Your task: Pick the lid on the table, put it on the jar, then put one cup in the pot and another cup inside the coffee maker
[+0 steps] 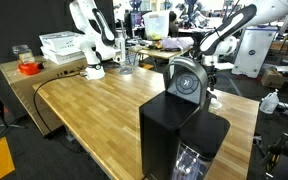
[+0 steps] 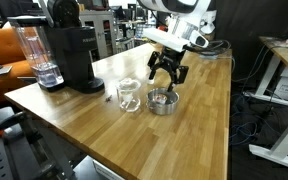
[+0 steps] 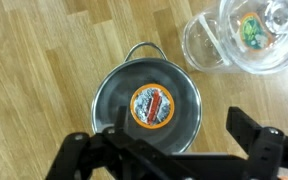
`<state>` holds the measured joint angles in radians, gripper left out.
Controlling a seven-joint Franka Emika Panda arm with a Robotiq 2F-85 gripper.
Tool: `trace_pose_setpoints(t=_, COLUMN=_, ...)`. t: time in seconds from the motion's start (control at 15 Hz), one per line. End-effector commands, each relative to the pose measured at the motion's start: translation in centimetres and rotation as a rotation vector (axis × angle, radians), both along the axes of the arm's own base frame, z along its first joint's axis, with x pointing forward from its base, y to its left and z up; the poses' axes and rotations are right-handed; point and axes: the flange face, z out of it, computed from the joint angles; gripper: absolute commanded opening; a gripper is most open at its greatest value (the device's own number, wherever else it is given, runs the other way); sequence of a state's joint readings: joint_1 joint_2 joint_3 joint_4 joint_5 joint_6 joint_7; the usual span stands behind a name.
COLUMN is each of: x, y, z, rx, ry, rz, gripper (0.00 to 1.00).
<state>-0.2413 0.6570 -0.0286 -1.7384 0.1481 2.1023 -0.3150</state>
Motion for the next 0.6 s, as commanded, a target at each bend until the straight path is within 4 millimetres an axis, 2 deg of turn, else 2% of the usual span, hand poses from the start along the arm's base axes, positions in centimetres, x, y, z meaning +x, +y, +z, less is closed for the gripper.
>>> trace_pose_setpoints(t=0.0, x=0.1, y=0.2, z=0.2, rx=-0.02, ry=-0.004, rz=0.012, gripper=1.0)
trace_pose_setpoints(t=0.2, x=1.0, y=1.3, z=0.7, rx=-0.074, ry=-0.009, rz=0.069, gripper=1.0)
trace_pose_setpoints(t=0.53, x=3.6, y=3.8, z=2.7, rx=-0.148, ry=-0.055, rz=0.156, gripper=1.0)
